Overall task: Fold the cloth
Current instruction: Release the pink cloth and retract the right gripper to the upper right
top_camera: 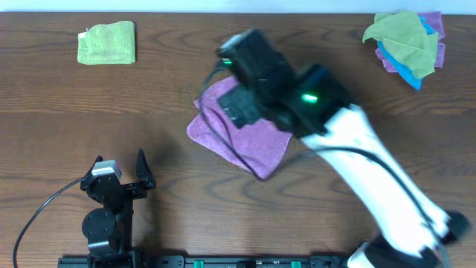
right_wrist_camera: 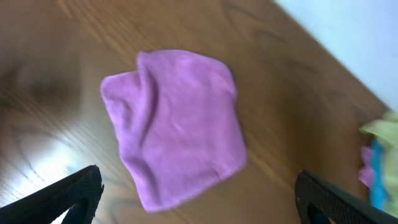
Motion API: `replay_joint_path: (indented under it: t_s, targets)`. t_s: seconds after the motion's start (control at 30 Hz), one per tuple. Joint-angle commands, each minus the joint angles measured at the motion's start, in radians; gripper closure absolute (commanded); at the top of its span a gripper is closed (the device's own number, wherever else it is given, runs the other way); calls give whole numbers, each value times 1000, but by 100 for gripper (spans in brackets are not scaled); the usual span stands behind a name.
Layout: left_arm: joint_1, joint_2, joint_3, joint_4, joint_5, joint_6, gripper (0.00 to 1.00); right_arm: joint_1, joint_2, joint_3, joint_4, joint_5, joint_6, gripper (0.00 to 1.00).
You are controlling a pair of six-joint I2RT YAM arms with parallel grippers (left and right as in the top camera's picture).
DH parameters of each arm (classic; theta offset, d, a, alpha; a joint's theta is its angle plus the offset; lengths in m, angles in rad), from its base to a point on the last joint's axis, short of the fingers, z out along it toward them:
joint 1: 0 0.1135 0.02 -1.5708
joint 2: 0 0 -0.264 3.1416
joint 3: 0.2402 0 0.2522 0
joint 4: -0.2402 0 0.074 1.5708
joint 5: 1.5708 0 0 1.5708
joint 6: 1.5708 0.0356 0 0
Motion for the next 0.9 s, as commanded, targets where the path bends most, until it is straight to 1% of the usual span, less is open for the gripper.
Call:
replay_joint_path:
  t_s: [0.0,0.1,0.17,0.2,0.27,0.37,0.5,0.6,0.73,0.87]
  targets:
    - [-6,-6,-31,-7,97,-164,5,-31,-101,3,-16,59,3,1]
    - [-6,-6,-31,19,206,-388,4,-57,-180,3,-27,78,3,1]
    - [-6,-6,-31,49,267,-497,5,-76,-225,3,-39,78,3,1]
    - [-6,-6,-31,78,323,-550,5,-87,-247,3,-46,77,3,1]
    - [-6,-6,-31,136,402,-599,5,-101,-280,3,-56,77,3,1]
    - [-6,-6,-31,189,441,-627,5,-114,-317,3,-69,77,3,1]
    - [-6,-6,-31,229,430,-642,5,-114,-339,3,-84,74,3,1]
    - [-6,-6,-31,238,443,-683,5,-114,-338,1,-97,70,11,1]
    - [-6,-5,-31,260,521,-667,4,-114,-336,-2,-96,67,11,1]
    - [-26,31,-23,292,542,-626,4,-114,-325,-2,-71,68,10,1]
